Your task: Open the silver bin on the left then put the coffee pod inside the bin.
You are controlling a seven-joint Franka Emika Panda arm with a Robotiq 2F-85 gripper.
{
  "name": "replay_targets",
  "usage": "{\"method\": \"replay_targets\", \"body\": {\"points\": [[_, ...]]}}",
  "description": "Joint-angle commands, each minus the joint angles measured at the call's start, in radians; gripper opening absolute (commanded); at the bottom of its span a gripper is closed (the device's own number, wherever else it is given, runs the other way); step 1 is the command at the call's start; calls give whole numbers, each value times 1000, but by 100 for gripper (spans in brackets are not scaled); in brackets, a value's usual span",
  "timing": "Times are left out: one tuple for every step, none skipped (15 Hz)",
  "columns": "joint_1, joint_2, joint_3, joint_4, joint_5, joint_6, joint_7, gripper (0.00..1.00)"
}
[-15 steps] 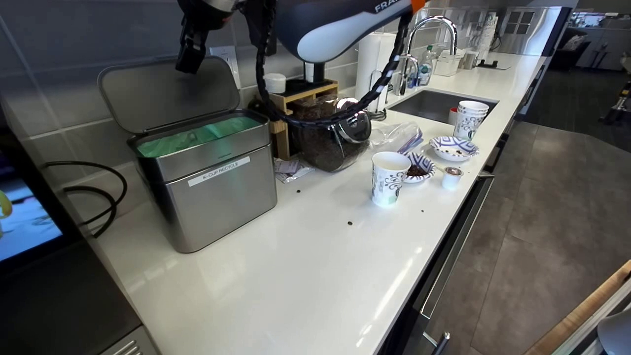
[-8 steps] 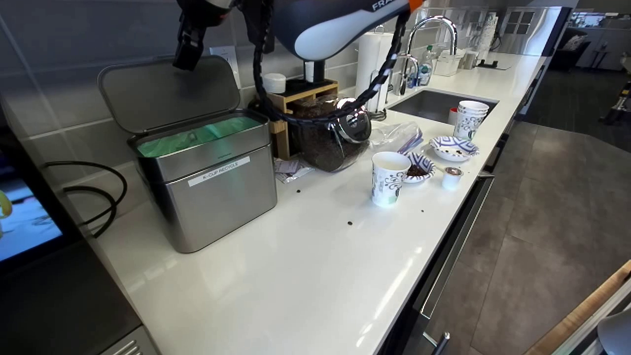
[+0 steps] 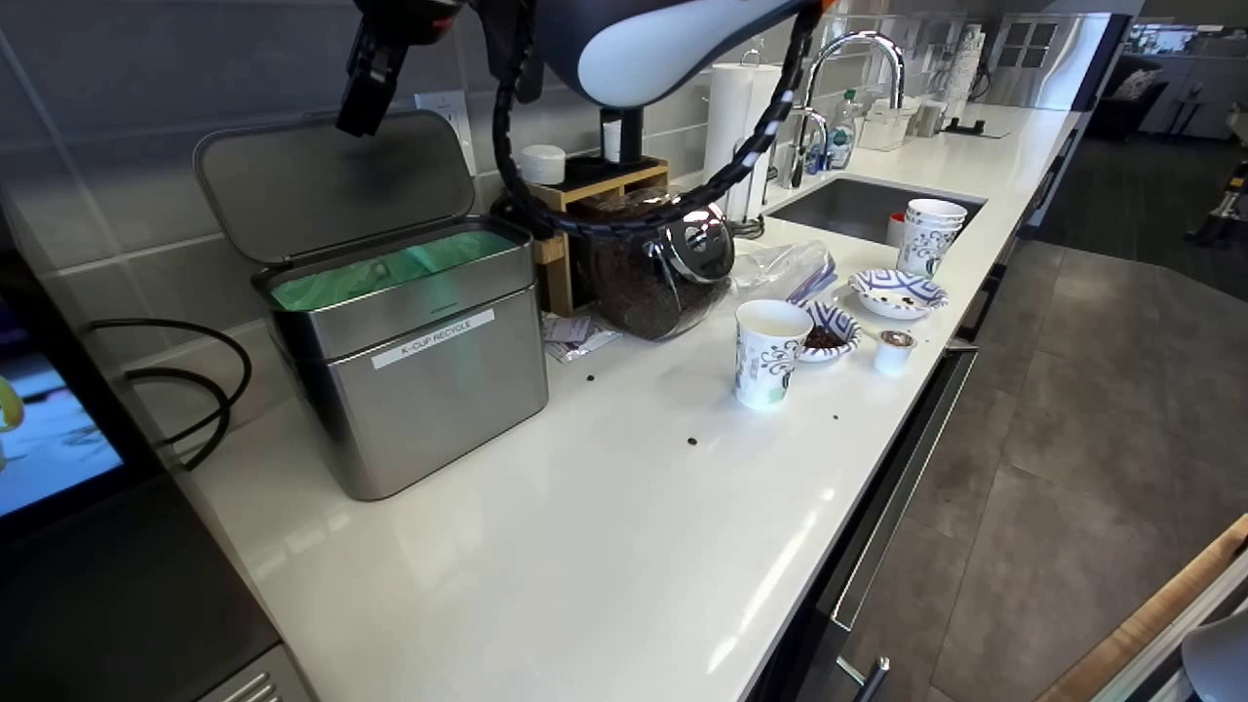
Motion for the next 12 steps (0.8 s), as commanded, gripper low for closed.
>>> {"method": "replay_targets", "body": {"points": [[-35, -86, 39, -106, 99, -57, -26, 100], [-41, -100, 47, -123, 125, -67, -31, 100], [-46, -120, 53, -145, 148, -83, -30, 100], [-54, -137, 61, -166, 176, -95, -34, 100], [-30, -157, 33, -182, 223, -102, -46, 100], [-35, -178, 37, -207, 260, -112, -51, 100], [-35, -197, 38, -227, 299, -124, -58, 100], [-37, -218, 42, -252, 347, -146, -62, 100], [-42, -238, 48, -274, 403, -164, -74, 100], [-44, -259, 52, -293, 465, -200, -84, 100], [-43, -281, 51, -317, 512, -221, -88, 100], [-42, -303, 49, -340, 558, -247, -93, 100]]}}
